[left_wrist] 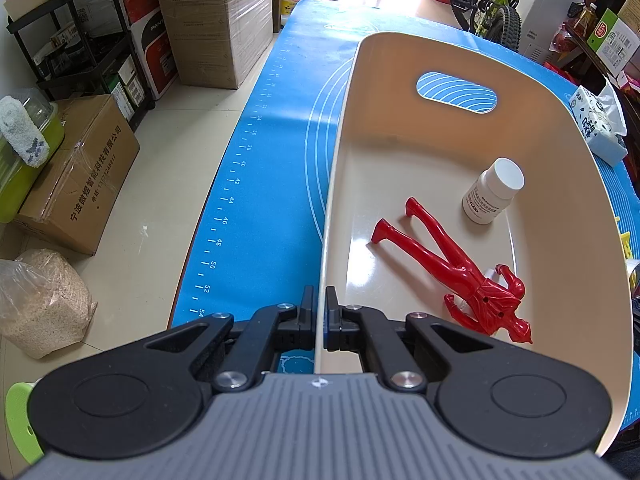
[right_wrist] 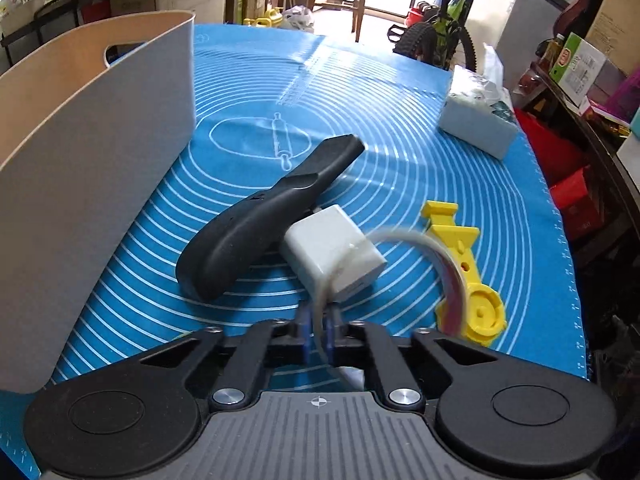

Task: Organize rigid objects
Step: 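Grasp the roll of tape by its rim with the right gripper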

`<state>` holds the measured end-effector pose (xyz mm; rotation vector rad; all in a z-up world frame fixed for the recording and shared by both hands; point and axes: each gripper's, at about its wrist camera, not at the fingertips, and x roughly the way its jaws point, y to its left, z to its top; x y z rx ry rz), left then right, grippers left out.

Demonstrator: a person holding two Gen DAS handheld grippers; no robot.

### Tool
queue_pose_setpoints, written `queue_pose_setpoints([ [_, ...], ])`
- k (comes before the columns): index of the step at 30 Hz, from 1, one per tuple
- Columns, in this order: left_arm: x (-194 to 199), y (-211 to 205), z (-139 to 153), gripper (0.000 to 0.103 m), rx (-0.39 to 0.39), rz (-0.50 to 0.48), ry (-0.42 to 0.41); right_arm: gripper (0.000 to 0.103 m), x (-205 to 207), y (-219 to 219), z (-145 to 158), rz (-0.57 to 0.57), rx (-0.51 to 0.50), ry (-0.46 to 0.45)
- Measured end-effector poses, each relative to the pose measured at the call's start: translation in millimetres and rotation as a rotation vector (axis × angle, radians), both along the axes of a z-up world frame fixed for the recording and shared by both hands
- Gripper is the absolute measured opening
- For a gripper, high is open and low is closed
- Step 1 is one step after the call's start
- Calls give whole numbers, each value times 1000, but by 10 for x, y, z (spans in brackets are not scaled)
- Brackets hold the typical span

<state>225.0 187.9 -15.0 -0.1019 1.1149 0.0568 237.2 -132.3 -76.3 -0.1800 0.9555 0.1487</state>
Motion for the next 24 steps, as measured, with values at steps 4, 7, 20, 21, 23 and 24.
queue_pose_setpoints([
  [4,0,-2,0,4,0,0,0,16,-71,12,104,27,10,-36],
  [7,1,-3,0,4,0,0,0,16,-92,12,196,10,35,-66],
  [20,0,13,3,5,-1,2,0,16,-147,257,744,-4,31,-218],
  [21,0,9,3,5,-1,2,0,16,-143,305,799,4,35,-233],
  [23,-1,12,2,5,0,1,0,16,-122,422,904,32,38,-254],
  [24,0,11,2,4,-1,1,0,16,-104,489,955,50,38,-264],
])
